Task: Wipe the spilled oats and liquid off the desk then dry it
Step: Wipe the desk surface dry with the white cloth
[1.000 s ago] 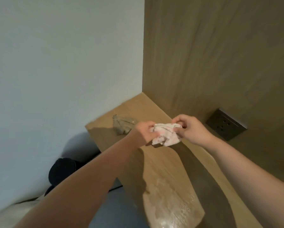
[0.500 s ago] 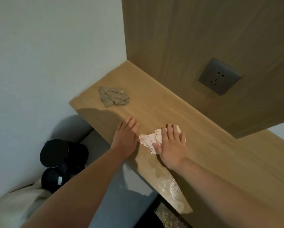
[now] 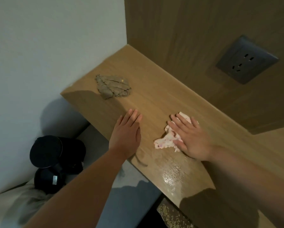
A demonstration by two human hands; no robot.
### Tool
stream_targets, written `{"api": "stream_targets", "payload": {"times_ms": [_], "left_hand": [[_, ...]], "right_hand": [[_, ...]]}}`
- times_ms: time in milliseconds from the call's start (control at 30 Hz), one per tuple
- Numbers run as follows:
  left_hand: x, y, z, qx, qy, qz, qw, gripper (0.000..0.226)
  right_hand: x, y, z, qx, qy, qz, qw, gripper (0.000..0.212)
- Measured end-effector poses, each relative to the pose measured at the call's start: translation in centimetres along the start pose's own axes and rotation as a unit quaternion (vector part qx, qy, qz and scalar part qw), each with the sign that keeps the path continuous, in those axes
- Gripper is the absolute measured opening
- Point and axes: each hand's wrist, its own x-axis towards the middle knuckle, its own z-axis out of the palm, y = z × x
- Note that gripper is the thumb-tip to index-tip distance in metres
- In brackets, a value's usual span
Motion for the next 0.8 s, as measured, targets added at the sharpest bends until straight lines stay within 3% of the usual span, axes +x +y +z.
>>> {"api": "stream_targets", "payload": {"times_ms": [100, 167, 267, 400, 467, 567, 667, 800], "left_hand": [[-0.1, 0.1, 0.1, -0.006, 0.007, -0.002, 1.000, 0.055], [-0.2, 0.1, 0.2, -0.008, 0.014, 0.000, 1.000, 0.055], [-0.1, -0.2, 0.3, -0.010, 0.015, 0.001, 1.000, 0.056], [-0.4, -0.1, 0.3, -0.017, 0.030, 0.006, 0.999, 0.057], [-0.2, -0.3, 0.3, -0.033, 0.055, -0.003, 0.998, 0.055], [2.3, -1.7, -1.4, -0.009, 0.093, -0.045, 0.995, 0.054], [6.2, -4.6, -4.2, 0.071, 0.052, -0.086, 0.992, 0.064], [9.6, -6.5, -6.1, 0.119, -0.007, -0.107, 0.987, 0.073]], "right_hand": [[1.3, 0.9, -3.1, 0.091, -0.061, 0.071, 0.991, 0.083], [1.7, -1.0, -4.8, 0.188, -0.011, 0.142, 0.972, 0.087], [2.0, -4.2, -4.6, 0.186, 0.098, 0.308, 0.928, 0.070], [4.6, -6.3, -2.1, 0.194, 0.073, 0.425, 0.881, 0.078], [6.6, -6.2, -1.6, 0.149, 0.099, 0.418, 0.891, 0.078], [9.4, -6.0, -2.4, 0.112, 0.119, 0.314, 0.935, 0.076], [10.7, -5.2, -2.9, 0.056, 0.114, 0.218, 0.968, 0.075], [11.2, -4.6, -3.2, 0.035, 0.094, 0.197, 0.975, 0.077]]}}
